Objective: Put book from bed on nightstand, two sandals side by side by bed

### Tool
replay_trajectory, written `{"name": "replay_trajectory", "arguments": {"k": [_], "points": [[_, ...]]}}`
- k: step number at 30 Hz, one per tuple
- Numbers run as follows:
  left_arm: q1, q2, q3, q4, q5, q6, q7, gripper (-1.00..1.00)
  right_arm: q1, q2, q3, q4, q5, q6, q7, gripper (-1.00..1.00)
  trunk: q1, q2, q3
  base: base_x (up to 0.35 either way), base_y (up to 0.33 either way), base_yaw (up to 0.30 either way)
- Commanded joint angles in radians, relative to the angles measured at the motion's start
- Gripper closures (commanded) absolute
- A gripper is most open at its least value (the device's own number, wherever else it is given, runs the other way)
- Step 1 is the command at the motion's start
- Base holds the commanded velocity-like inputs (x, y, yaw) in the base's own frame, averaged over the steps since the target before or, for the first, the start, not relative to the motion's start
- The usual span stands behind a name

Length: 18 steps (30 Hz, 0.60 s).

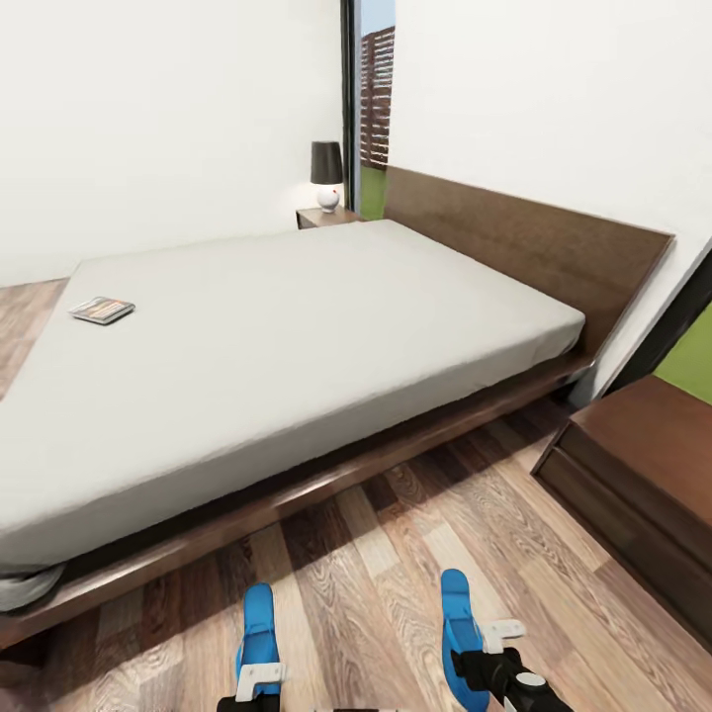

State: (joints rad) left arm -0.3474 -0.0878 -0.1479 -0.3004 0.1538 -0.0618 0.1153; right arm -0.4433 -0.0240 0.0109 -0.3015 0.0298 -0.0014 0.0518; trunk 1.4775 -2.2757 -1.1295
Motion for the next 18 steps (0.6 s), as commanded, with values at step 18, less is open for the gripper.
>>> {"name": "replay_trajectory", "arguments": {"k": [18], "points": [[-0.001,0.0,-0.009,0.001,0.01,-0.005,0.006,1.0,0.0,-0.001,0.001,-0.001,0.003,0.0,0.0,1.0,0.0,0.0,-0.001,0.0,0.0,0.272]]}}
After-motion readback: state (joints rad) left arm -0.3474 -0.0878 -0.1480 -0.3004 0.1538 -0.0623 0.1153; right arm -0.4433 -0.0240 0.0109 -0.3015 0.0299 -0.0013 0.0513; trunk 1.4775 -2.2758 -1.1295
